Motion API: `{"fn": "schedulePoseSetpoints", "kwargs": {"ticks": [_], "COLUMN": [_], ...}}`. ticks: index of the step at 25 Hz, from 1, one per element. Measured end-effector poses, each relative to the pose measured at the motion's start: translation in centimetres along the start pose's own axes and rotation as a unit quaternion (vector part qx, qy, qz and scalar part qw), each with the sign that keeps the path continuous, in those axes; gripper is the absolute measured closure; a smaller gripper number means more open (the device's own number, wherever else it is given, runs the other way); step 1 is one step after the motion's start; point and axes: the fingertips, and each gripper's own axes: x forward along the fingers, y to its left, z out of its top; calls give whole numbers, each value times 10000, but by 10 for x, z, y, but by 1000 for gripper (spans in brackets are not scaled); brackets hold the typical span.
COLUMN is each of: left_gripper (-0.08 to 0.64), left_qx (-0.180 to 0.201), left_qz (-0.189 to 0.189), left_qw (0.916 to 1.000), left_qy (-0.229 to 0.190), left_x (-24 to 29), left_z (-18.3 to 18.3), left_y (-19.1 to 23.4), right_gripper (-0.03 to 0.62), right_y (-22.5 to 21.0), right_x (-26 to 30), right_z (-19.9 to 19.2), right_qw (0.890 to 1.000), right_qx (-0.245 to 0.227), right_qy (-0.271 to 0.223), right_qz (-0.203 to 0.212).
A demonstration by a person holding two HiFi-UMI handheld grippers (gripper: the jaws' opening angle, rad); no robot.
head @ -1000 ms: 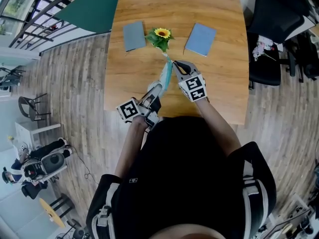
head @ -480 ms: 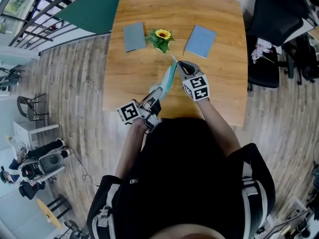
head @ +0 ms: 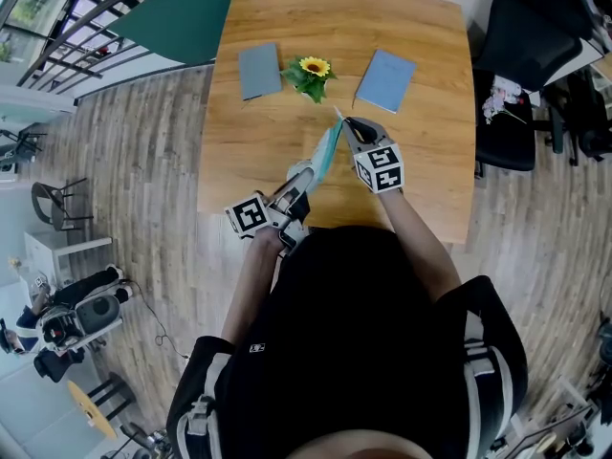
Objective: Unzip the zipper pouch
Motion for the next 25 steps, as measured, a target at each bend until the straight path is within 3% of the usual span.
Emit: {"fn": "schedulePoseSetpoints", "kwargs": {"ticks": [2, 5, 8, 14, 19, 25], "left_gripper": [557, 557, 557, 557, 557, 555], "left_qx": [134, -37, 92, -62, 285, 1221], "left_qz": [-15, -52, -39, 46, 312, 483], "left_qw": [9999, 10000, 9999, 9997, 9989, 9910], "left_qy": [18, -13, -20, -232, -210, -246], "left_x": [-1, -2, -5, -16, -24, -25], "left_z": [1, 0, 2, 10, 16, 34], "left_y": [2, 0, 4, 12, 22, 20], "right_gripper": [571, 569, 567, 538, 544, 569], "right_y": [0, 2, 4, 1, -3, 10], "right_x": [0, -1, 0, -3, -9, -15], "right_z": [-1, -4, -9, -23, -24, -36], "right_qw": [10000, 10000, 9998, 9989, 9989, 9967], "right_qx": [-5, -55, -23, 177, 154, -64], "right_qy": [22, 74, 161, 383, 410, 654], "right_qz": [-11, 6, 126, 212, 162, 484]}}
